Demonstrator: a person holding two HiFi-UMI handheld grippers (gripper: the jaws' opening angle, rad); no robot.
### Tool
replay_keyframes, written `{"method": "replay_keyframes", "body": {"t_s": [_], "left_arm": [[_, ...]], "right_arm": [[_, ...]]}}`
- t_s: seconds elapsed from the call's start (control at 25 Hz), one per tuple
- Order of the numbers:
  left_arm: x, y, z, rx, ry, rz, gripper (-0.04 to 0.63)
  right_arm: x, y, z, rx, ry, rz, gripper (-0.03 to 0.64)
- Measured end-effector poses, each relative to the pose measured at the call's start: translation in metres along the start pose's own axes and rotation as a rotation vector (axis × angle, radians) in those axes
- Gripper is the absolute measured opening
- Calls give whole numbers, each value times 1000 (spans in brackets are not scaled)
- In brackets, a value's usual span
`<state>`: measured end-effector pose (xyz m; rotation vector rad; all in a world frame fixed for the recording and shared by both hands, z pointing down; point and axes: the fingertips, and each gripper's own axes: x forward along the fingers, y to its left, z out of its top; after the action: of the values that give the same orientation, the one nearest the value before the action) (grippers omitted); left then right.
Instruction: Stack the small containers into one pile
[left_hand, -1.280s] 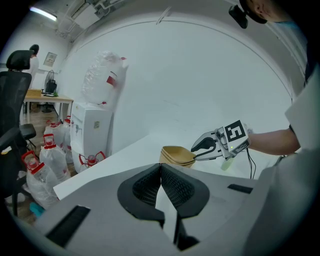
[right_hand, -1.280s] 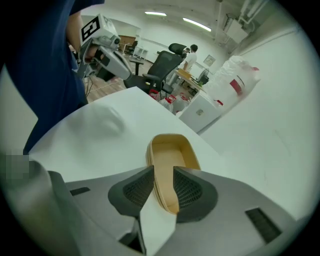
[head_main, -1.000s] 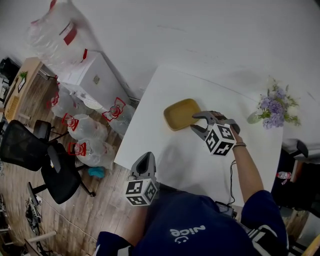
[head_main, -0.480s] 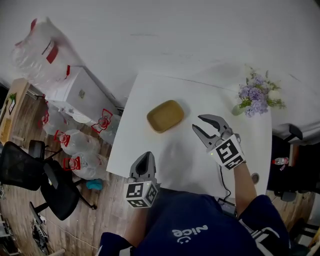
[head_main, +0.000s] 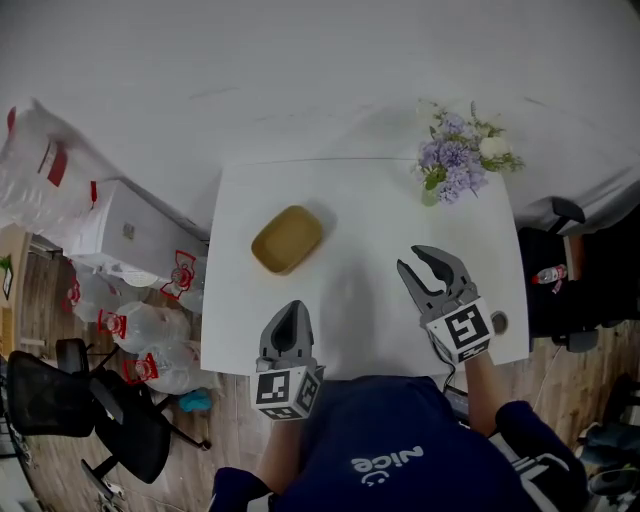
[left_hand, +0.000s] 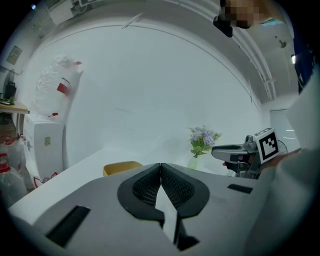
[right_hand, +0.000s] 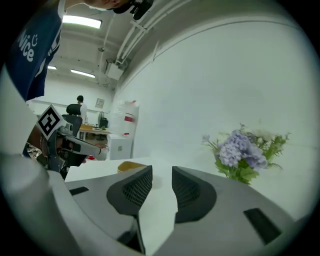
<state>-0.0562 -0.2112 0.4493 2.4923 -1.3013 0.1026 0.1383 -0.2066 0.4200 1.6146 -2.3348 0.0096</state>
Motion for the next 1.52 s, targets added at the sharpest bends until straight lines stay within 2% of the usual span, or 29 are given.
{"method": "replay_keyframes", "body": {"t_s": [0.2,0.36,0.48,0.96,1.2,1.36,1.52], "left_arm": [[15,-22,-8,19,24,-58,20],[24,-36,-10,30,24,-93,20],[22,-39,-15,24,35,-96,20],[25,-54,-13,63,31,-124,20],[25,-57,-11,58,23,-129,20],[27,-60,-9,30,20,-146,20],[28,-62,-7,47,16,-153,20]], "right_arm": [[-35,-7,-30,112,8,-108,129],[-53,-6,-48,150,33,-164,129],[-61,-3,-57,188,14,-195,129],[-67,-1,-65,216,1,-194,126],[-71,-9,-66,213,1,-231,69],[-71,-15,-68,236,5,-254,58],[-66,-18,-65,237,-7,-258,57]]}}
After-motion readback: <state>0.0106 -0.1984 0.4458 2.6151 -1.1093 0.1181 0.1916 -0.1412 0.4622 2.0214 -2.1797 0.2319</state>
